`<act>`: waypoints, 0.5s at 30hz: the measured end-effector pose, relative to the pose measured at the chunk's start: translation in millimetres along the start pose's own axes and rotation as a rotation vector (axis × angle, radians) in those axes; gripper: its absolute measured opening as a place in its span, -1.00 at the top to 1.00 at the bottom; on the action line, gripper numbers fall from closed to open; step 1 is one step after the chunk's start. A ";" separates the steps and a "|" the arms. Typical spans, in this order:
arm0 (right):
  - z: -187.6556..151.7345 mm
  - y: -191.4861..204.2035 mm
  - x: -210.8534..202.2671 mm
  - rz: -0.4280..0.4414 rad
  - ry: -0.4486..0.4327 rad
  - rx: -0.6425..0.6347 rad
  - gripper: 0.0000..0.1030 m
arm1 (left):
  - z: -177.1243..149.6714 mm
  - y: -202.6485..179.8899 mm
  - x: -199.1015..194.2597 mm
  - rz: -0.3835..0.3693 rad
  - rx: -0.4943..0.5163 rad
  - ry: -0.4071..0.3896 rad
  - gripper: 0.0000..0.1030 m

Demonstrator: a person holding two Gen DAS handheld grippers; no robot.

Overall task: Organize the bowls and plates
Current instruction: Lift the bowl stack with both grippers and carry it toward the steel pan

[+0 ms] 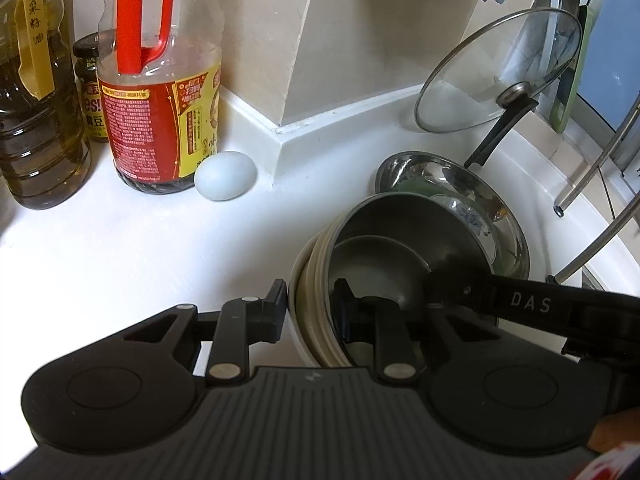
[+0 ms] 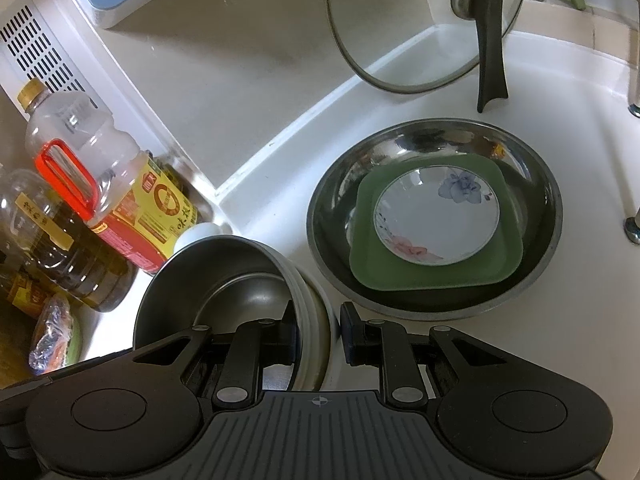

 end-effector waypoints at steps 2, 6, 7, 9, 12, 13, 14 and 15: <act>1.6 1.3 -1.0 0.003 0.000 -0.003 0.58 | 1.1 0.3 -2.6 0.001 -0.002 -0.003 0.57; 4.9 3.9 -4.2 0.014 -0.004 -0.005 0.58 | 5.2 1.0 -8.3 0.000 -0.007 -0.014 0.58; 5.8 4.7 -5.2 0.017 -0.005 -0.004 0.58 | 6.2 1.1 -10.0 -0.001 -0.008 -0.019 0.58; 8.0 6.5 -7.0 0.020 -0.007 -0.004 0.58 | 8.3 0.8 -12.4 -0.001 -0.009 -0.027 0.58; 12.2 8.8 -10.8 0.024 -0.017 -0.009 0.58 | 12.2 0.0 -16.0 -0.004 -0.007 -0.039 0.57; 13.6 9.7 -12.4 0.025 -0.021 -0.010 0.58 | 13.6 -0.5 -17.3 -0.006 -0.007 -0.044 0.57; 15.2 10.1 -13.3 0.026 -0.024 -0.011 0.58 | 15.2 -0.9 -18.8 -0.007 -0.007 -0.048 0.57; 16.8 10.6 -14.6 0.027 -0.028 -0.012 0.58 | 17.0 -1.5 -20.0 -0.008 -0.006 -0.054 0.57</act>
Point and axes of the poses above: each gripper's, at about its wrist camera, not at the fingertips, and x roughly the way its jaws point, y to its left, z to its top, the point moved 6 cm from there along x, roughly the way its jaws point, and after that the axes turned 11 degrees about y, right-handed, at the moved point
